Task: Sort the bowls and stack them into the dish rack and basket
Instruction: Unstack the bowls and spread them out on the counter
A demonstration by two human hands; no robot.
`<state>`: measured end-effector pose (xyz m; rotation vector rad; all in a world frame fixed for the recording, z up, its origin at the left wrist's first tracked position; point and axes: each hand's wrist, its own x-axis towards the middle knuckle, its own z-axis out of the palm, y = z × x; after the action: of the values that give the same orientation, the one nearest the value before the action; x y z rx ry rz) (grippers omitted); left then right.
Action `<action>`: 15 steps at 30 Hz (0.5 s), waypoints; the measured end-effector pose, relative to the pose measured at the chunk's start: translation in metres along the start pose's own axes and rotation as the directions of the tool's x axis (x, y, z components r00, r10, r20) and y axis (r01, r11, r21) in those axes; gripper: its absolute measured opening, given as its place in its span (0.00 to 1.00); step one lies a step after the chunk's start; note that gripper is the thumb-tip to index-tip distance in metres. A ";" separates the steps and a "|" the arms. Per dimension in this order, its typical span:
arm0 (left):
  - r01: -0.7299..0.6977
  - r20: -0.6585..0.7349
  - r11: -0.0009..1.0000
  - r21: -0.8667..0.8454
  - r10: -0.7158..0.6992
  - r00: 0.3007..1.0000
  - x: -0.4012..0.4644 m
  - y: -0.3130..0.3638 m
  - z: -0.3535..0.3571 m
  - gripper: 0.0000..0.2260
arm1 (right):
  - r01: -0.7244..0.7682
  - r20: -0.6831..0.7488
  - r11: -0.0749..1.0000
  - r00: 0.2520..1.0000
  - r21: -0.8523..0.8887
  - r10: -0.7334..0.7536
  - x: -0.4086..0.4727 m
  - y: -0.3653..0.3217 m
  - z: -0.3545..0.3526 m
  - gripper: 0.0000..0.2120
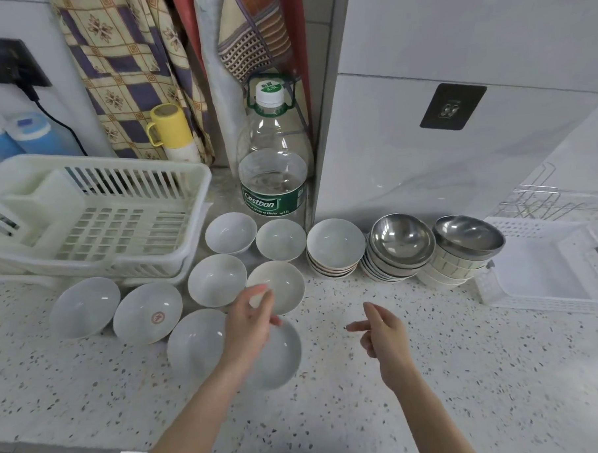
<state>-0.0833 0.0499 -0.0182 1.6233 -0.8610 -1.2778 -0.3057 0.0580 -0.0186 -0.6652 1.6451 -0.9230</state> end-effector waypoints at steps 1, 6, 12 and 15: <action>0.013 0.056 0.999 0.041 -0.015 0.998 0.012 0.007 0.016 0.13 | 0.007 -0.003 1.000 1.000 0.003 -0.007 0.006 -0.007 -0.002 0.18; 0.031 0.200 0.974 0.225 -0.078 0.977 0.066 0.036 0.080 0.29 | -0.014 0.013 1.000 1.000 0.001 0.014 0.032 -0.029 -0.001 0.14; 0.010 0.188 0.965 0.261 -0.061 0.980 0.089 0.042 0.108 0.29 | -0.038 0.054 0.999 0.998 0.015 0.037 0.047 -0.037 0.008 0.10; 0.020 0.171 0.963 0.269 -0.068 0.983 0.090 0.041 0.108 0.30 | -0.054 0.053 0.998 0.997 0.019 0.053 0.051 -0.036 0.010 0.09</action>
<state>-0.1676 -0.0699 -0.0233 1.7623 -1.1549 -1.4028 -0.3103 -0.0055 -0.0164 -0.6241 1.5976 -0.8754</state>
